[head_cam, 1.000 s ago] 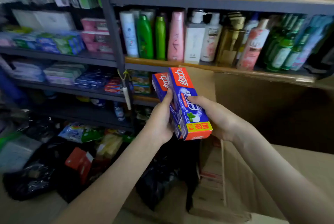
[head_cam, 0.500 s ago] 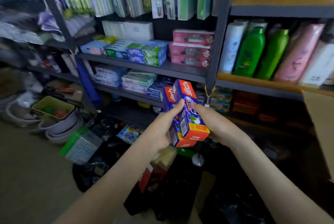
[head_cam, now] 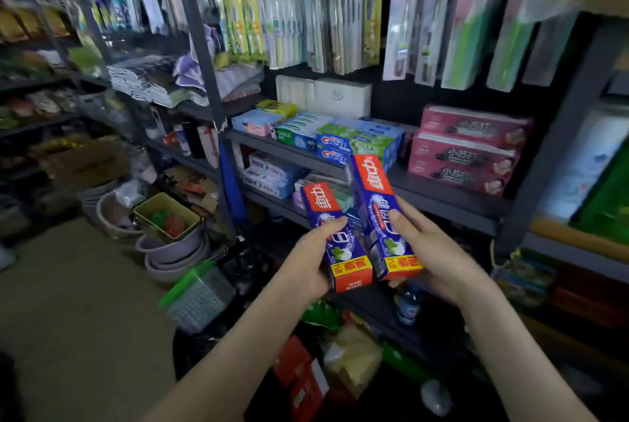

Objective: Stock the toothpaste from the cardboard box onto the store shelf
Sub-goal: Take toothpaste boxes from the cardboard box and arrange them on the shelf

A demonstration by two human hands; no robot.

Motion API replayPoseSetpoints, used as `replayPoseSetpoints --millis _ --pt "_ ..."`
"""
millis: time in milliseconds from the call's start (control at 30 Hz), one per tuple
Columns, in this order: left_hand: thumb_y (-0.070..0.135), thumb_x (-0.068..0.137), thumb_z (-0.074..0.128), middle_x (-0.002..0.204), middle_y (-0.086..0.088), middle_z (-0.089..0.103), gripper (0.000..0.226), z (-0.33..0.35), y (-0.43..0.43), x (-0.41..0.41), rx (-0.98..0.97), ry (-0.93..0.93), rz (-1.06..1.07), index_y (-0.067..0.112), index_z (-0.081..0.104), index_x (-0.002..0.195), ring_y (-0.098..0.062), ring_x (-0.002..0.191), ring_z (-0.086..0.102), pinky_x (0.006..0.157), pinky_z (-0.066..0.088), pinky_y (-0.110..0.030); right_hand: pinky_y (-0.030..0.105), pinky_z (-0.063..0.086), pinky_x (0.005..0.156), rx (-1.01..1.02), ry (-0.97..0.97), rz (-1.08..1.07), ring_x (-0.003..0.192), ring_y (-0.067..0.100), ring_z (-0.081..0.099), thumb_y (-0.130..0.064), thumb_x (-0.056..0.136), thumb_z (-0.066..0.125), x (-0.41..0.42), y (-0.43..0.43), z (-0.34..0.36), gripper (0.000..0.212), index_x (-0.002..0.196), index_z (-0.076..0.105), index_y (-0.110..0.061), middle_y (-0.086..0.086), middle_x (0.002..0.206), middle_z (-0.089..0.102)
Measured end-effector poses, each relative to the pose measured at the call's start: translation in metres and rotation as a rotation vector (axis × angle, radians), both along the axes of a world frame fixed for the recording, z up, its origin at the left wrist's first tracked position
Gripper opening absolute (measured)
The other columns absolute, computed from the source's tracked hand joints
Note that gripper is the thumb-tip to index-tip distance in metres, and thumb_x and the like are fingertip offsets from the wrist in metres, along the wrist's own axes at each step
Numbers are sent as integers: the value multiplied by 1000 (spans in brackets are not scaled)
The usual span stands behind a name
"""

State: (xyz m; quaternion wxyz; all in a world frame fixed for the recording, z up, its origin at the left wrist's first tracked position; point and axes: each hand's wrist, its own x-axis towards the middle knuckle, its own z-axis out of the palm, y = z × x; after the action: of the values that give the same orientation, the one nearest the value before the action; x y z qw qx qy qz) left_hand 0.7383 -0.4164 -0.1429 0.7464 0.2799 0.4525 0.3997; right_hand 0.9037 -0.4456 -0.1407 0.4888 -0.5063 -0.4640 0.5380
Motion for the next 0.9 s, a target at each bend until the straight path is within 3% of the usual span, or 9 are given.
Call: replayPoseSetpoints --millis 133,233,333,400,533,633,733,833,900 --pt "40 66 78 102 -13 74 56 2 50 -35 101 61 9 11 67 113 -32 90 71 80 57 -45 24 48 41 19 -126 92 61 15 69 -38 96 52 -44 52 -2 41 134 43 -47 -1 96 74" --pt "25 74 79 93 -13 75 45 2 100 -70 138 121 68 8 66 114 -28 77 73 66 58 -38 20 48 45 40 -184 136 66 10 70 -39 95 53 -80 97 1 43 134 40 -50 -5 98 73" --pt "16 78 76 91 -13 75 36 2 159 -109 167 125 125 8 66 112 -27 72 72 57 57 -35 32 57 65 21 -193 109 84 16 72 -45 88 58 -117 150 -3 46 132 44 -43 -4 106 71" --pt "16 79 76 93 -12 75 37 4 202 -134 193 110 150 8 66 113 -26 73 73 57 58 -35 39 56 79 -13 -207 47 91 19 70 -43 88 60 -137 186 -5 41 126 53 -28 1 108 69" --pt "21 84 70 95 -10 75 32 12 277 -174 181 47 83 12 65 114 -26 79 72 67 58 -39 31 53 79 -31 -320 -48 88 11 68 -36 91 61 -169 250 8 24 108 64 -19 -1 101 72" --pt "28 90 64 78 -4 75 16 21 326 -188 119 -36 77 16 64 100 -22 69 71 67 55 -39 31 50 83 18 -577 -134 93 8 62 -36 91 62 -171 298 30 26 111 66 -20 -6 104 68" --pt "37 95 56 75 -2 69 20 31 375 -189 63 -106 109 17 60 95 -14 53 67 57 52 -34 30 45 93 26 -908 -237 108 16 58 -30 91 62 -151 347 51 32 120 63 -16 0 116 64" --pt "36 98 50 91 -4 64 32 35 418 -177 47 -187 89 13 58 119 -19 74 65 68 51 -37 35 45 89 -12 -1131 -288 112 27 55 -26 93 58 -126 392 61 30 118 62 -9 11 123 62" --pt "32 98 49 96 -5 64 30 36 441 -164 57 -221 81 13 54 122 -19 82 62 73 52 -36 31 40 79 -38 -1232 -312 108 31 54 -24 94 55 -112 418 64 28 113 63 -5 17 119 61"
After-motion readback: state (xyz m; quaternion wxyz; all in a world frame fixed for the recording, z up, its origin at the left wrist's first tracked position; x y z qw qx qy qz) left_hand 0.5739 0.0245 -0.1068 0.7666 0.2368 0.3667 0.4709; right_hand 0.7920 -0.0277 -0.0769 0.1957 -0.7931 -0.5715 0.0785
